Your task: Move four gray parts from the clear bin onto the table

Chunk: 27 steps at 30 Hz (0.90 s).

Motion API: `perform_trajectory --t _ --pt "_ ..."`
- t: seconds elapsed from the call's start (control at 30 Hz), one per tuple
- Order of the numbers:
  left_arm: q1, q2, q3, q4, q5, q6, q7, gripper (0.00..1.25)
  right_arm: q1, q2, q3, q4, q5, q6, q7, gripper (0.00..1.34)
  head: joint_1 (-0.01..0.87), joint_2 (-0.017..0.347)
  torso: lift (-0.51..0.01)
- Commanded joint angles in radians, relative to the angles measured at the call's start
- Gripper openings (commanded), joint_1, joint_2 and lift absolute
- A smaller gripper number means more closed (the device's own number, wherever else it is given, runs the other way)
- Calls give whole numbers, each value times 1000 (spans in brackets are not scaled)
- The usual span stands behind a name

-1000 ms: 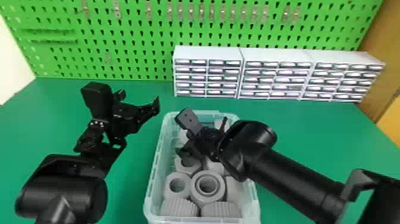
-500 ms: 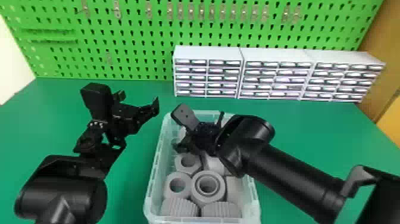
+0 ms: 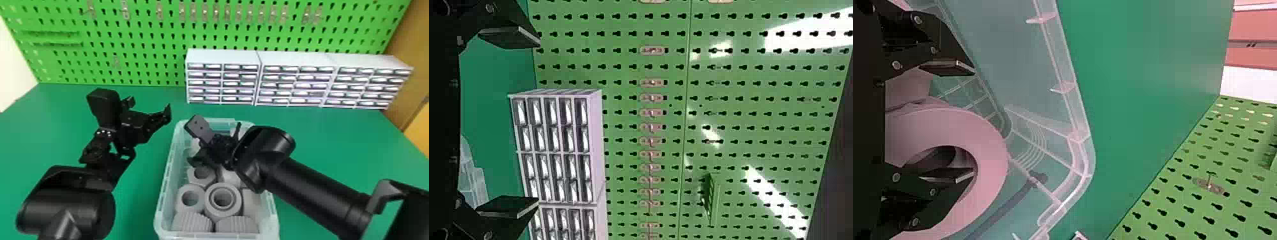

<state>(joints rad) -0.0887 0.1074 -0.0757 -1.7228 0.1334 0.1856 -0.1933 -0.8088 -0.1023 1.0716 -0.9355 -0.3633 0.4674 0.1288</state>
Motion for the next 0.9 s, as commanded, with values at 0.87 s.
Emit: perform_trajectory --t 0.87 --pt "0 0 -1 0 0 0 0 1083 10 -5 11 11 21 -7 -15 316 686 26 -50"
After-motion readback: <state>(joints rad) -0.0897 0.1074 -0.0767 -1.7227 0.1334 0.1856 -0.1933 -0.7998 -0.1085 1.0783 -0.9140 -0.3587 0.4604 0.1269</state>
